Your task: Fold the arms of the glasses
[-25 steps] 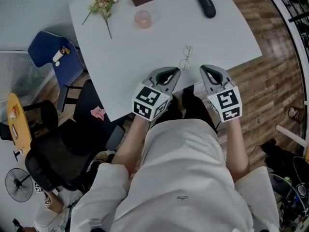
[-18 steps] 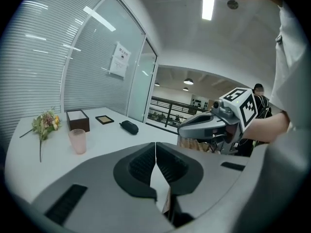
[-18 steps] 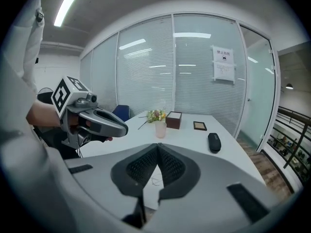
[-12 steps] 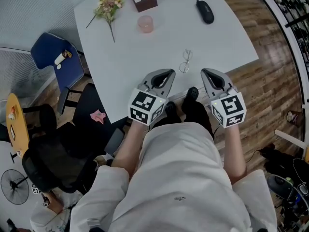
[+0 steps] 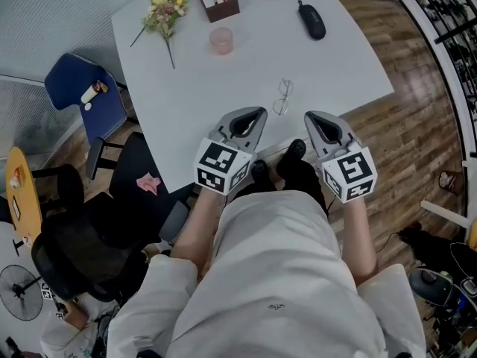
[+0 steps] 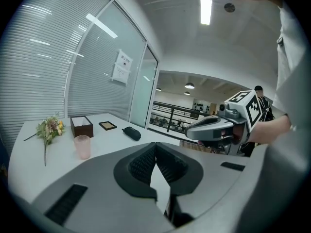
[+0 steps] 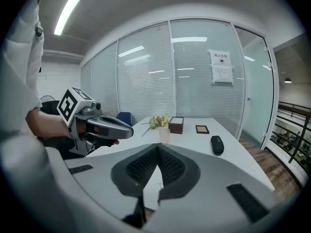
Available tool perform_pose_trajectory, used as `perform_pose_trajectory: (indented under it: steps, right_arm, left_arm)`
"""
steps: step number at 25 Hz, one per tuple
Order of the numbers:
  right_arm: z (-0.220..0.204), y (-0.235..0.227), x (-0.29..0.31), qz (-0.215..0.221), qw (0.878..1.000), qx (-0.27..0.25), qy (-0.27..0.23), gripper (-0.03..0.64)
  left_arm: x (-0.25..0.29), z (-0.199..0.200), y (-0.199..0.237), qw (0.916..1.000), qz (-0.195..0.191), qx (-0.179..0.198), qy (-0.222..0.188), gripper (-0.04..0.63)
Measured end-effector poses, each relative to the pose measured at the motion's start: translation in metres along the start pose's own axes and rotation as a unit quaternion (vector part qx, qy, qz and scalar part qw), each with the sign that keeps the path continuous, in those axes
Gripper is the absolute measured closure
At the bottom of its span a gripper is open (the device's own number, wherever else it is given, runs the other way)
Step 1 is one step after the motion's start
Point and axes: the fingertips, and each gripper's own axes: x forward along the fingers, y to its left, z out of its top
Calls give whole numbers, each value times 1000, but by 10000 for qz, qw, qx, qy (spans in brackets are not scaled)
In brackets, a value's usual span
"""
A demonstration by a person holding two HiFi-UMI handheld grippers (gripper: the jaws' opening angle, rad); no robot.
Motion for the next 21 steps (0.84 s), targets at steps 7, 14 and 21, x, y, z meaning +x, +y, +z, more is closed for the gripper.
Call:
perform_pose_trajectory:
  steps: [7,14,21]
  right_arm:
    - [-3,-1,-3,-82,9999,79,-32,613]
    - [-6,-4,-4,-108,9999,57,22,614]
    - [-5,-2,-2,-64,10000,21,19,614]
  left_arm:
    - [1,-3,-2,10000,-49,2,28,575]
    - [1,-3,-5,10000,-79,-12,44,575]
    - [0,-5,-3,10000,-69,-20,56,575]
